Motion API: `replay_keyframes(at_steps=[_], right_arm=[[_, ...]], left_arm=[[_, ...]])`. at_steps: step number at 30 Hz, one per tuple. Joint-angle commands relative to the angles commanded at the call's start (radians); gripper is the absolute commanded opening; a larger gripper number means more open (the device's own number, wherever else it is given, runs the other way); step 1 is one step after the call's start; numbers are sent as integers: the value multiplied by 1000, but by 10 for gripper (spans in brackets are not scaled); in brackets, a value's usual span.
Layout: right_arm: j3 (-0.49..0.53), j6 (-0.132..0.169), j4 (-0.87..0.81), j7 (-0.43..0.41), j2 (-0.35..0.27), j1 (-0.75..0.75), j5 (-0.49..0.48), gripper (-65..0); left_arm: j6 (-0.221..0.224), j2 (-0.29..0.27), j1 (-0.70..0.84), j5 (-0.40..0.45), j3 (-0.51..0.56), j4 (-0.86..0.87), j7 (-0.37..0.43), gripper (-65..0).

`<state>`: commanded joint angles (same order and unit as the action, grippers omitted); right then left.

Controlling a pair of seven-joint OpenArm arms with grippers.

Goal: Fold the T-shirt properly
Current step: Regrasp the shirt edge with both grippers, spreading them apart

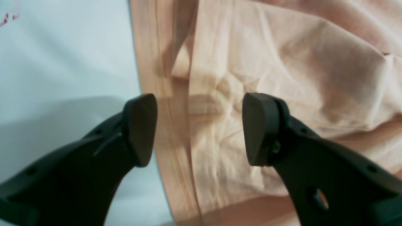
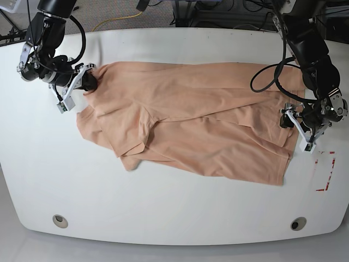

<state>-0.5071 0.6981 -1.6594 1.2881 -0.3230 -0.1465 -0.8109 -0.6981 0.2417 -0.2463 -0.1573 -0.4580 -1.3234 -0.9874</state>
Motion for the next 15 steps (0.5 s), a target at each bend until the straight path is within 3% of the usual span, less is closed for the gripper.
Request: replay_keyframes(at_steps=[15], right_arm=[[0,0,2,0,0,14,0,-650]], left_arm=[[0,0,21,-2,0,55,-5,-256]])
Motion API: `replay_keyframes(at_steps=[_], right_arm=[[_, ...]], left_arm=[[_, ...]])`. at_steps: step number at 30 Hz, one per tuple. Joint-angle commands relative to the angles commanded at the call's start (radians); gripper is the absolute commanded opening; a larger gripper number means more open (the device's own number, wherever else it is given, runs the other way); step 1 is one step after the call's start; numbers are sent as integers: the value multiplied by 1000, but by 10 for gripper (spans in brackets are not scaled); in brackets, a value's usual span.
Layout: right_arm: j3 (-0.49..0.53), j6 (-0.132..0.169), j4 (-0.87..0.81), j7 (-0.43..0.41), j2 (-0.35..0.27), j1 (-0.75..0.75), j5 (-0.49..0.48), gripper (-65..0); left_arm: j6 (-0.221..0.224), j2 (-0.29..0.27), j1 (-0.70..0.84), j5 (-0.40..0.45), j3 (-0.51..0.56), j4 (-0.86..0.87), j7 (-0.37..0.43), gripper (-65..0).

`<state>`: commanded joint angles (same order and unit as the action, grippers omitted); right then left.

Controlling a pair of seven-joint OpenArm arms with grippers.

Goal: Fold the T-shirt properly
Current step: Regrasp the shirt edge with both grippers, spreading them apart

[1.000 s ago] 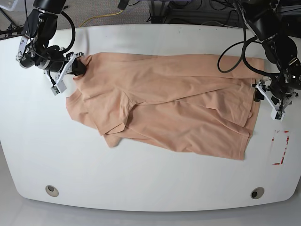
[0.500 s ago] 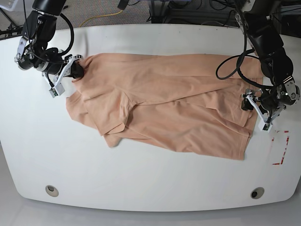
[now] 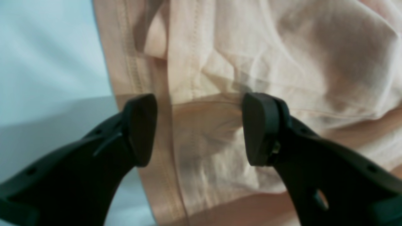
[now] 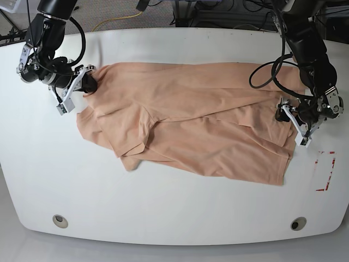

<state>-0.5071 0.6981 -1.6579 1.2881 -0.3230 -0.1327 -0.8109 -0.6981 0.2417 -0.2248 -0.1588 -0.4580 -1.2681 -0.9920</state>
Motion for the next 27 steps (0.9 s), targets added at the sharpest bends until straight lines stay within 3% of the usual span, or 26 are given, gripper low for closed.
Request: replay_keyframes(at_steps=[2,13,27], right_arm=[[0,0,0,0,0,0,0,-650],[0,0,0,0,26,0,5,-650],[2,0,0,0,28,0,6,-650]], left_arm=[[0,0,5,0,0,-9,0,-287],[0,0,20,2,0,-51,6,-597],[0,-2,46,5,18,-150,3,-644]])
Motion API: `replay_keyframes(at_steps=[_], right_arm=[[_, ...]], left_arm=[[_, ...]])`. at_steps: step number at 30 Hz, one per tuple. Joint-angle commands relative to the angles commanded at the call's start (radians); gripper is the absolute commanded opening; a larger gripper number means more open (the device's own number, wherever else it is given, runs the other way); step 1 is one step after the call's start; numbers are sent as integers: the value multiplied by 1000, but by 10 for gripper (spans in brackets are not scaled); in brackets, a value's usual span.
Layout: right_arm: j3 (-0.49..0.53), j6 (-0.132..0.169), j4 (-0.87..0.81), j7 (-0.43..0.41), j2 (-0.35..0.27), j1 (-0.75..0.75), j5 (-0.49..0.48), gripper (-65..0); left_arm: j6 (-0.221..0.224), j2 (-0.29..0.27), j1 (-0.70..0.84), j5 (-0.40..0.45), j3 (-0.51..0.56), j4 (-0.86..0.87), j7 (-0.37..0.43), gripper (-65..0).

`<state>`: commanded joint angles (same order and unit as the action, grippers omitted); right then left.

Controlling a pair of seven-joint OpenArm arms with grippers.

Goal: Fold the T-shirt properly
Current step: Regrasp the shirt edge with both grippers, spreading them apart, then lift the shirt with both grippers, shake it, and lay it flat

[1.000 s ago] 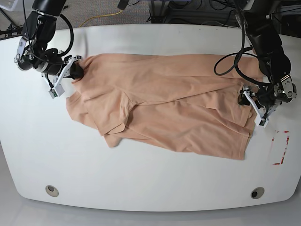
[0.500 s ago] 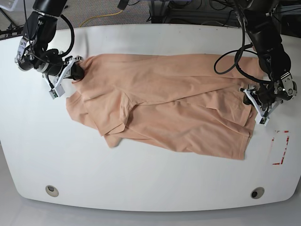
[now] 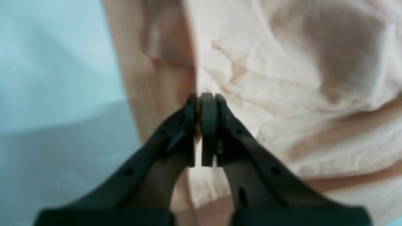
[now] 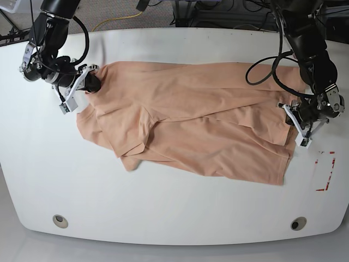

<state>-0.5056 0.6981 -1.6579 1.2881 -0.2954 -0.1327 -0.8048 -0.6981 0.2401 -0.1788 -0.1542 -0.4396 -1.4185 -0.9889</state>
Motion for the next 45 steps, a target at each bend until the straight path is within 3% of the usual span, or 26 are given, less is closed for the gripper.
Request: replay_keyframes(at_steps=[6,9,16,19,26,31,34,45], right_arm=[[-2,0,0,-2,0,11,2,-650],[-17,0,2,-3,0,17,6,-650],[-81,0,3,-3,-3,110,86,-650],[-86,0,3,-3,-9,167,112,-650],[-87,0,5,-3,-29,342,155,-650],[-84,0,5,-3,-31,497,244,-650],[-80,0,9,-3,-40,588,288,-650],[146,0,278,-48,-153,1057,310,-650]], left_arm=[[0,-40,43,2,0,-157,-9,-644],[0,-41,60,-3,2,-253,-54,-644],[0,-63,61,2,-3,-479,-72,-644],[0,-63,34,-2,-2,-531,-141,-644],[0,-69,-152,2,-55,-551,-281,-646],[0,-69,-301,3,-74,-551,-367,-646],[0,-69,-365,3,-74,-549,-371,-646],[0,-49,-700,9,-31,-499,-371,-646]])
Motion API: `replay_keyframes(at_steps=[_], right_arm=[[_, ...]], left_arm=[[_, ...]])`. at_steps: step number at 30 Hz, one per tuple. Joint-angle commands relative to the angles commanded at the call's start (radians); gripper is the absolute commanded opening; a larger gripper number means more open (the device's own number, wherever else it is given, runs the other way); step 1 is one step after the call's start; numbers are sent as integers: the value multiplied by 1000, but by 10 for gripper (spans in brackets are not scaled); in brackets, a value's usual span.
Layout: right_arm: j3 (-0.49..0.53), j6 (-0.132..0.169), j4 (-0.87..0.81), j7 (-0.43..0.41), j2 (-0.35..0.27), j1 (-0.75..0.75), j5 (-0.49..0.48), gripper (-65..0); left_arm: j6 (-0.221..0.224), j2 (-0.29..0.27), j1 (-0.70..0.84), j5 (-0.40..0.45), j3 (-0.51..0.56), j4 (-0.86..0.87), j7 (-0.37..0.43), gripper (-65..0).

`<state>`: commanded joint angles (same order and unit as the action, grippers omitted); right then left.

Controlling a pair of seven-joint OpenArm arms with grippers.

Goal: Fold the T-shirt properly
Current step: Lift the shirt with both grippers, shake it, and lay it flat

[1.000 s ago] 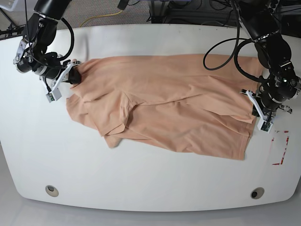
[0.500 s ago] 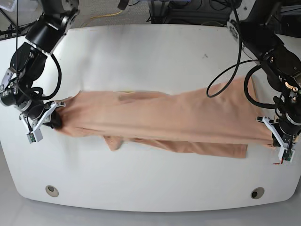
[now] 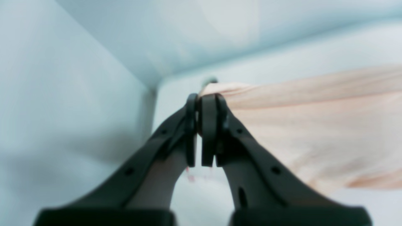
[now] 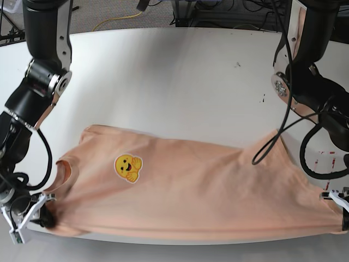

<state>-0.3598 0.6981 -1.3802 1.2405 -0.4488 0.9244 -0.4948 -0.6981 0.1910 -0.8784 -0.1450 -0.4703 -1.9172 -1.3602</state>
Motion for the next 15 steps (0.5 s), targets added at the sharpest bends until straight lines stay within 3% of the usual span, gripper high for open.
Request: replay_keyframes(at_steps=[8,15], right_arm=[[120,0,20,34,-48,235,-12,-650],[138,0,17,40,-95,181,-130,-650]], left_arm=[[0,26,-226,41,52,109,0,-646],[0,49,-233,38,94,92,-36,-646]])
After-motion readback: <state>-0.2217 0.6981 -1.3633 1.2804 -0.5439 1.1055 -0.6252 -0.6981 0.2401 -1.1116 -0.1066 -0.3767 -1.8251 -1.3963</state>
